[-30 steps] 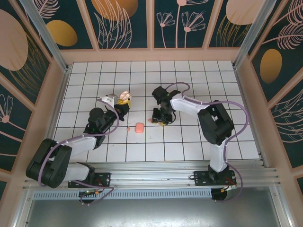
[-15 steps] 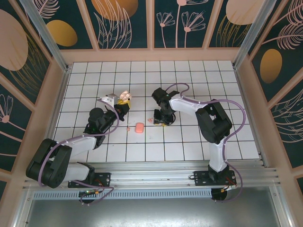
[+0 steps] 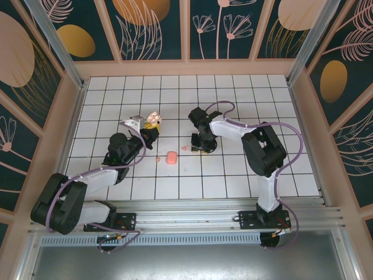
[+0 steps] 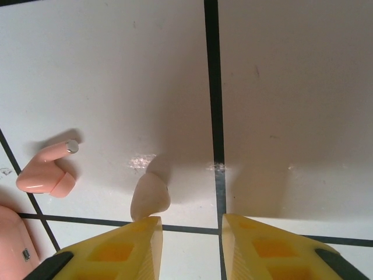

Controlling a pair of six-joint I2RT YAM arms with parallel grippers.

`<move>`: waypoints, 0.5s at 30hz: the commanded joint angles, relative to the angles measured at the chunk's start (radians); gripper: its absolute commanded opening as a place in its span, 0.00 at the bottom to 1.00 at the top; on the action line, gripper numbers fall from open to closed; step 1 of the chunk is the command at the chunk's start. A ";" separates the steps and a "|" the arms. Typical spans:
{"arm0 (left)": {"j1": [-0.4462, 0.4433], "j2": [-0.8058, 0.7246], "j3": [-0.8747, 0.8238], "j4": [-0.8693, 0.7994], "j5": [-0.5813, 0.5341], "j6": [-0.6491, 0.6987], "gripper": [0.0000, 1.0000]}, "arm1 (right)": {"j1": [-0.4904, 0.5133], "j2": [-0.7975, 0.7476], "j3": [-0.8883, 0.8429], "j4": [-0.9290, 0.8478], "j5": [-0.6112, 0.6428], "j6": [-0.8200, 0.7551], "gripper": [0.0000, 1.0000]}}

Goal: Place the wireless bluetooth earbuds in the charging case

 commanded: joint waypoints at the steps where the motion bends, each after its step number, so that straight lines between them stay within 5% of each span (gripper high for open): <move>1: 0.005 -0.019 0.000 0.008 -0.004 0.018 0.16 | 0.001 -0.035 0.041 -0.084 -0.002 -0.013 0.34; 15: 0.005 -0.024 0.006 -0.002 -0.001 0.025 0.16 | -0.008 0.042 0.189 -0.134 -0.059 -0.030 0.33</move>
